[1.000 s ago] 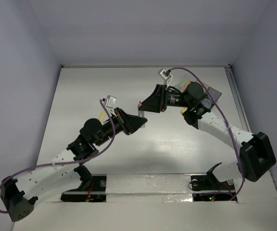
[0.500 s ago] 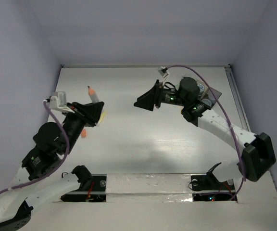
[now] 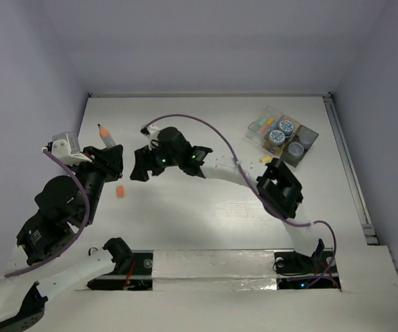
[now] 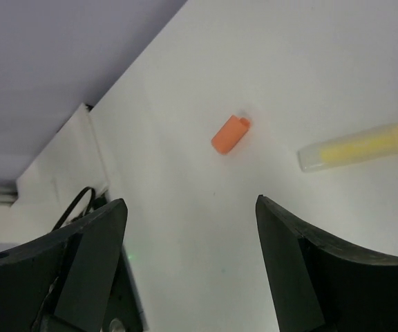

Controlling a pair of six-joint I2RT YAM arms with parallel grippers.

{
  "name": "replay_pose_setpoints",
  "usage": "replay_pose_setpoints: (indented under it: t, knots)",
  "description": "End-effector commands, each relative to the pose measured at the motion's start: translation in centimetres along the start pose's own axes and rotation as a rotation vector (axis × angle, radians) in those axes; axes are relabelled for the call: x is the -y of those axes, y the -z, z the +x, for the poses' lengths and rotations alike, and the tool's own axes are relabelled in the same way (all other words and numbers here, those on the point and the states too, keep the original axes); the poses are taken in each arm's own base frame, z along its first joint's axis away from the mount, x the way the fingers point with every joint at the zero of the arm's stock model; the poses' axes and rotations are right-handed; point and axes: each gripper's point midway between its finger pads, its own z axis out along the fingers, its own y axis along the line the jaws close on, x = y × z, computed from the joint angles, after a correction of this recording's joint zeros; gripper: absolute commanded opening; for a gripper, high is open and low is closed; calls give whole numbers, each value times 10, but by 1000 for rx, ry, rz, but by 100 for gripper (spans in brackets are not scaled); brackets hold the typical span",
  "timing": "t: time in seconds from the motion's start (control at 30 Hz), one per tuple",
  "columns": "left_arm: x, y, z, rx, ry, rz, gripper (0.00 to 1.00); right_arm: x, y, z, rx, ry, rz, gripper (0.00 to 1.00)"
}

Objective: Sort the stationery into containers
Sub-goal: Pick up the pen cap from the center of the board.

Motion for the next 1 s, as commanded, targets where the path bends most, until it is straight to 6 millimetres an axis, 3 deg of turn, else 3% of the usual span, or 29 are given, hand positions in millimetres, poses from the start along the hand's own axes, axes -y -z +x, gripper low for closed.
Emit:
replay_pose_setpoints:
  t: [0.0, 0.13, 0.17, 0.2, 0.23, 0.3, 0.33, 0.37, 0.7, 0.97]
  knots:
    - [-6, -3, -17, 45, -37, -59, 0, 8, -27, -18, 36, 86, 82, 81]
    - [-7, -2, -29, 67, -47, -71, 0, 25, -67, -10, 17, 103, 119, 77]
    - [-7, -1, -31, 72, -49, -71, 0, 22, -76, 1, -8, 126, 133, 76]
    - [-8, 0, -31, 73, -50, -74, 0, 35, -91, 19, -40, 134, 158, 76]
    - [-8, 0, -31, 74, -48, -72, 0, 24, -97, 4, -2, 163, 151, 77]
    - [-11, 2, -29, 79, -45, -73, 0, 30, -113, 24, -38, 197, 180, 77]
    - [-11, 2, -29, 83, -41, -71, 0, 22, -117, 17, -15, 215, 170, 77]
    - [-13, 3, -27, 83, -43, -68, 0, 27, -119, 15, 0, 232, 191, 78]
    - [-14, 5, -18, 75, -55, -38, 0, 17, -149, 51, 3, 344, 220, 84]
    - [-15, 15, -23, 93, -20, 1, 0, 54, -160, 78, 0, 398, 370, 75]
